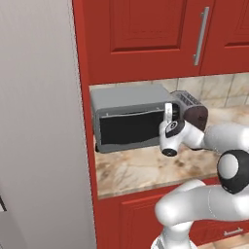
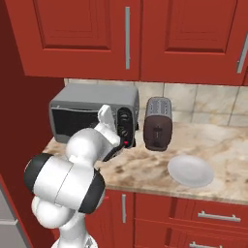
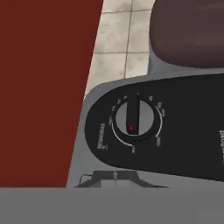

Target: Pull the toaster oven rack outwards. Pick up the baguette from the plate and place it on the toaster oven rack. Close the toaster oven door fully and set the temperature to the lowest setting.

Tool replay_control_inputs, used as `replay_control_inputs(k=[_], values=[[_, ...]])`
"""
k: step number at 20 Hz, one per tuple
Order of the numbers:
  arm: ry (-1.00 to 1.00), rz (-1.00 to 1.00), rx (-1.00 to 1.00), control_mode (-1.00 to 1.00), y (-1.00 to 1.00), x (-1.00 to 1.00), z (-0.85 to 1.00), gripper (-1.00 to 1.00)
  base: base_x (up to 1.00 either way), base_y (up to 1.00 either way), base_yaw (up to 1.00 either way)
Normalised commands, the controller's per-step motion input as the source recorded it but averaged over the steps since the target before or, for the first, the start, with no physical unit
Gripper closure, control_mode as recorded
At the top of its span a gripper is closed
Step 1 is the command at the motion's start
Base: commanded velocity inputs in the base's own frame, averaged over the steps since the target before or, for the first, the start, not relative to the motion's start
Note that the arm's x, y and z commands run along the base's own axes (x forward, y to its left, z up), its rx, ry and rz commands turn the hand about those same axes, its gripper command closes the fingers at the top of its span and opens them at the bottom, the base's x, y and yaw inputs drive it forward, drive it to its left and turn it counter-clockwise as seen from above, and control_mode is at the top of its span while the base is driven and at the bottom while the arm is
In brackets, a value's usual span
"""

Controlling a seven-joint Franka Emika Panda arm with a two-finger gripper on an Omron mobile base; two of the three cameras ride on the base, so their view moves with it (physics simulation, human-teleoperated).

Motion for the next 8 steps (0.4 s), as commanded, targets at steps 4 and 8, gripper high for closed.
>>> replay_control_inputs(k=[4,8], values=[[-0.18,0.55,-0.22,-1.00,-0.54,0.00,-0.01,1.00,0.00,0.00,0.00],[-0.04,0.45,-0.21,-1.00,-0.68,-0.11,-0.05,1.00,0.00,0.00,0.00]])
